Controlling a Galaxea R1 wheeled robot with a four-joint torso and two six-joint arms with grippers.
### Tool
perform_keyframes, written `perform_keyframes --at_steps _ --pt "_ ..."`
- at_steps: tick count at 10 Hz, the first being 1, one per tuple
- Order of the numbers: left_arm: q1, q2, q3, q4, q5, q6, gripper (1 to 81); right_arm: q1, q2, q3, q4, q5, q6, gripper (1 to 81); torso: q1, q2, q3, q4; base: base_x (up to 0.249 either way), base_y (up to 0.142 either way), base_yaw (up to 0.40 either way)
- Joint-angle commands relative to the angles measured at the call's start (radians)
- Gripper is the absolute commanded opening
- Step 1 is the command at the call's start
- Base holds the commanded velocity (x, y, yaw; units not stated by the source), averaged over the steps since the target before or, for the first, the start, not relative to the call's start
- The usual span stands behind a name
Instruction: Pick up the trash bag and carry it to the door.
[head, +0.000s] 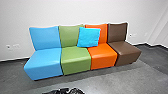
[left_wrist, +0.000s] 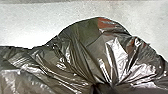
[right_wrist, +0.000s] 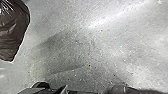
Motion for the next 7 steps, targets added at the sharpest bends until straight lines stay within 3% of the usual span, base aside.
perform_keyframes --at_steps 1,3,5,6,7 --pt "-0.047 -0.218 0.276 -0.003 0.043 -0.002 1.0 0.054 -0.043 0.039 0.02 -0.052 0.0 81.1 -0.063 0.097 0.095 0.0 0.0 0.0 0.0" --pt "0.007 -0.33 0.412 0.005 0.034 0.004 1.0 -0.001 -0.044 0.042 0.018 -0.052 -0.001 81.1 -0.108 0.167 0.164 0.0 0.0 0.0 0.0" --pt "0.082 -0.41 0.481 0.007 0.023 0.01 1.0 -0.072 -0.038 0.033 0.012 -0.048 -0.003 81.1 -0.155 0.237 0.234 0.0 0.0 0.0 0.0" --pt "0.136 -0.439 0.503 0.014 -0.01 0.022 1.0 -0.107 -0.033 0.028 0.012 -0.038 -0.003 81.1 -0.179 0.273 0.258 0.0 0.0 0.0 0.0" --pt "0.194 -0.455 0.515 0.03 -0.047 0.027 1.0 -0.144 -0.029 0.022 0.01 -0.034 -0.006 81.1 -0.203 0.31 0.206 0.0 0.0 0.0 0.0"
